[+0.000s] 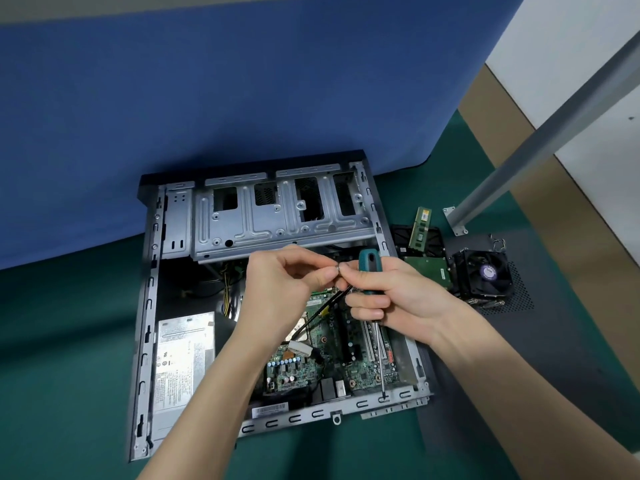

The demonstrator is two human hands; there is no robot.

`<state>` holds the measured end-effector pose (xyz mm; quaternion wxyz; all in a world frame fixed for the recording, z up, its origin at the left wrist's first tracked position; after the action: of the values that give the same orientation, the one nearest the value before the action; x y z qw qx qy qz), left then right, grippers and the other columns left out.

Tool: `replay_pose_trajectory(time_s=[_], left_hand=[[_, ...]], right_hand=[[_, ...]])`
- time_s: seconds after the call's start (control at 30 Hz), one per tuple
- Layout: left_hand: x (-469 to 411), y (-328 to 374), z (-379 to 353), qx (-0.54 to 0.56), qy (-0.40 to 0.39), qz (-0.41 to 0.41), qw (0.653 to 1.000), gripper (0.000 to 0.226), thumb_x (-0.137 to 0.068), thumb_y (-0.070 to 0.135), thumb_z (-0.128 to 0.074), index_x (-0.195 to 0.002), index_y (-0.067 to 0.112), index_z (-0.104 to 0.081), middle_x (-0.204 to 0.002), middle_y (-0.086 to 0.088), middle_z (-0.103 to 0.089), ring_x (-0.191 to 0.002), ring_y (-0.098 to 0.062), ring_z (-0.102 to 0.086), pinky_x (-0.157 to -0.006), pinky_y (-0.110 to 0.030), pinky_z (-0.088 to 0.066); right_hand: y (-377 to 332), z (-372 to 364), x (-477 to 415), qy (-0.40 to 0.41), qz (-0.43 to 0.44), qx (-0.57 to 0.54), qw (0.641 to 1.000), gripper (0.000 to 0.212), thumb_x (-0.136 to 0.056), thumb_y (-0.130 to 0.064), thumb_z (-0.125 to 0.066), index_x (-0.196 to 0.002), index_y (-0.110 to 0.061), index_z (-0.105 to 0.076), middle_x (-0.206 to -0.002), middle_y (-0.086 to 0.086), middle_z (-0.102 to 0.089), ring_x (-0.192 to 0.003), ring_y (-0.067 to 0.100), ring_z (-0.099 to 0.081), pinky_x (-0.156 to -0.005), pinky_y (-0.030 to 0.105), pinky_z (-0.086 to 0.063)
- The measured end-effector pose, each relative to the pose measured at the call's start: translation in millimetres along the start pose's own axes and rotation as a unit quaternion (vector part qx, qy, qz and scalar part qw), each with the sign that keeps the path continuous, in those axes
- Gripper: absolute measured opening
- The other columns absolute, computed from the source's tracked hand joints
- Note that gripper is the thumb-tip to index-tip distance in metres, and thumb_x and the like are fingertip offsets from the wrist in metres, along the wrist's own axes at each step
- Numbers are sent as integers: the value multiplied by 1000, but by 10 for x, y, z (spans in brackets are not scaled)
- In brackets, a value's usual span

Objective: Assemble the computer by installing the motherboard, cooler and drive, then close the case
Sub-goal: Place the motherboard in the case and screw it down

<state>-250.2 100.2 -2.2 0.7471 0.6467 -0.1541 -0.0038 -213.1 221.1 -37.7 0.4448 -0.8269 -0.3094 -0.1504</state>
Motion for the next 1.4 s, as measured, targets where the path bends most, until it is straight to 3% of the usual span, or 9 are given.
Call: replay_pose_trajectory(time_s=[0.2,0.37,0.77,0.97,1.07,1.17,1.2,1.3,1.4], left_hand=[[-19,113,-9,-218,56,-63,972,13,-74,9,-78,-68,18,-71,-71,8,-63,-64,-11,-58,-63,-30,-49],[-22,122,-104,-329,60,-100,937,15,-79,7,-69,-70,19,-64,-74,9,-59,-67,-15,-57,-66,-33,-48],[-13,58,-186,-312,27,-181,932,8,-83,7,-70,-90,6,-74,-82,1,-65,-70,-12,-59,-68,-26,-49],[-21,-146,-155,-245,-47,-138,958,4,-82,16,-72,-85,14,-72,-79,7,-64,-69,-5,-61,-67,-15,-49],[59,-589,-504,-267,-209,-32,940,6,-83,23,-70,-85,18,-68,-83,9,-63,-78,-1,-61,-77,-20,-52],[242,-1014,-993,-321,-360,12,876,4,-85,19,-68,-82,20,-66,-88,7,-62,-85,-5,-60,-81,-18,-51],[282,-1124,-1128,-340,-392,11,855,4,-86,14,-68,-85,18,-67,-92,5,-62,-87,-9,-61,-83,-21,-52],[313,-1376,-1373,-442,-428,-25,788,12,-85,11,-66,-95,17,-67,-111,-1,-59,-101,-17,-53,-95,-36,-47],[309,-1482,-1453,-516,-429,-76,737,12,-84,19,-65,-95,15,-64,-137,-6,-47,-116,-20,-39,-106,-38,-34]], right_hand=[[61,41,-62,40,-5,-6,999,15,-93,-7,-57,-80,0,-55,-55,-5,-53,-37,2,-33,-38,17,-30],[121,115,-102,100,-12,-37,994,13,-91,-4,-60,-80,-1,-54,-67,5,-53,-38,4,-33,-37,18,-29],[258,142,-122,146,-45,-171,973,13,-93,-5,-56,-81,-1,-54,-62,5,-49,-37,3,-33,-38,15,-28],[-42,289,59,194,37,17,980,22,-90,-11,-63,-98,10,-58,-67,7,-55,-40,6,-36,-37,17,-30],[-491,566,305,302,153,199,919,32,-88,-25,-68,-79,5,-59,-56,6,-51,-41,9,-36,-37,21,-31],[-703,760,452,423,186,459,759,52,-87,-36,-68,-58,0,-43,-51,11,-39,-47,17,-32,-48,27,-28],[-653,800,425,434,172,493,735,53,-88,-37,-67,-54,-7,-39,-49,6,-38,-47,17,-32,-49,29,-27],[-427,911,335,447,152,501,725,48,-91,-40,-61,-56,-17,-37,-50,-1,-41,-47,16,-36,-53,29,-30],[-319,960,302,469,166,501,708,43,-94,-45,-53,-63,-19,-40,-54,-2,-46,-52,21,-44,-54,31,-34]])
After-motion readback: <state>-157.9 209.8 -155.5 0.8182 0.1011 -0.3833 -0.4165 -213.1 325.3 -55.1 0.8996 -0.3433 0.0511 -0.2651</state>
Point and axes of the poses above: each hand's wrist, its own x-axis away from the middle knuckle, its own z-axis out of the back of the hand, y = z × x, the point moved 8 cm from there along -x, towards the middle knuckle
